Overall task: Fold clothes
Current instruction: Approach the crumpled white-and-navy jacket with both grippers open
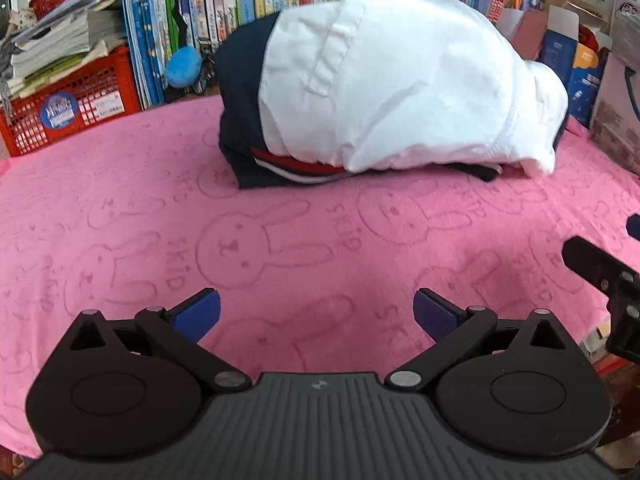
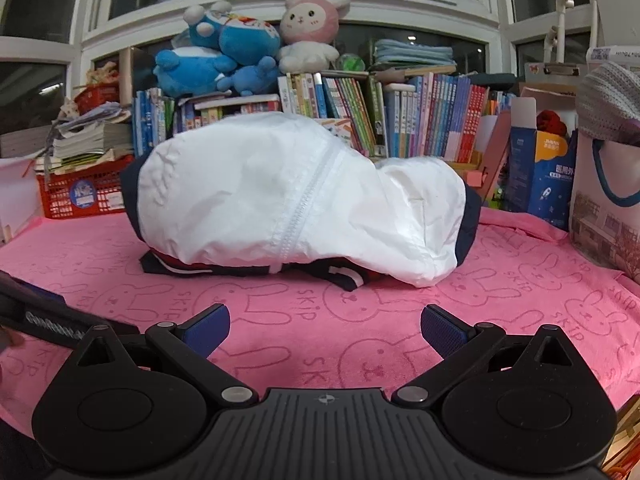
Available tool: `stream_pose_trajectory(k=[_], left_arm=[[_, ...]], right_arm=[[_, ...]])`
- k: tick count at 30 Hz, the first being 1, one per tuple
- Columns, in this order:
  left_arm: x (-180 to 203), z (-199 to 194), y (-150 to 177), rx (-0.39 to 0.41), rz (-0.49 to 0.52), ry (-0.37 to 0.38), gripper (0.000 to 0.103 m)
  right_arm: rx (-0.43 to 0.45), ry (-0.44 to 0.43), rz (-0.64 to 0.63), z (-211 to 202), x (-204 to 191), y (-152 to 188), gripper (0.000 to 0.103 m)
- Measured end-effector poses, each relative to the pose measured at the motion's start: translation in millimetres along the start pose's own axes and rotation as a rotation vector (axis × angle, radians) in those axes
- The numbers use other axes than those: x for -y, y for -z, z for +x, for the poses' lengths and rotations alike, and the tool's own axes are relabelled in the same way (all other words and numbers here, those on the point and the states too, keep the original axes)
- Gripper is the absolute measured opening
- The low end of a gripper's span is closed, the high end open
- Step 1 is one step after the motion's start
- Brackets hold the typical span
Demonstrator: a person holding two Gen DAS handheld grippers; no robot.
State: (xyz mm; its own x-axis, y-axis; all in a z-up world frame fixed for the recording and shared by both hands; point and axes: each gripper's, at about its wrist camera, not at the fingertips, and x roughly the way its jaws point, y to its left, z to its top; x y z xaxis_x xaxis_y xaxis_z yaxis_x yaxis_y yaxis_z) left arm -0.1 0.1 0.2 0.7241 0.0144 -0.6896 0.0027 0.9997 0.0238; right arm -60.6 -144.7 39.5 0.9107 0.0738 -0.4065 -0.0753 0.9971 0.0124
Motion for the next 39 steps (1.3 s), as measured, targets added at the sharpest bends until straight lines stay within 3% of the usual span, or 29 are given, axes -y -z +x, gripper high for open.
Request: stream_pose_trajectory(k=[4, 7, 10, 39], left_arm=[[2, -9, 7, 0.027, -0.001, 0.026, 0.103], [7, -12, 11, 0.004, 0.001, 0.032, 0.103], [6, -16, 11, -0.01, -0.012, 0.046, 0.103], [8, -20, 9, -0.028, -0.014, 0.056, 0.103]], right_arm=[[-0.002, 0.011, -0.039, 5, -8, -6, 0.103], [0.088, -0.017, -0.022, -22, -8, 3, 0.103], [0.032, -0.035, -0.021, -18, -6, 0, 0.103], [0.03, -0.056, -0.014, -20, -8, 4, 0.103]])
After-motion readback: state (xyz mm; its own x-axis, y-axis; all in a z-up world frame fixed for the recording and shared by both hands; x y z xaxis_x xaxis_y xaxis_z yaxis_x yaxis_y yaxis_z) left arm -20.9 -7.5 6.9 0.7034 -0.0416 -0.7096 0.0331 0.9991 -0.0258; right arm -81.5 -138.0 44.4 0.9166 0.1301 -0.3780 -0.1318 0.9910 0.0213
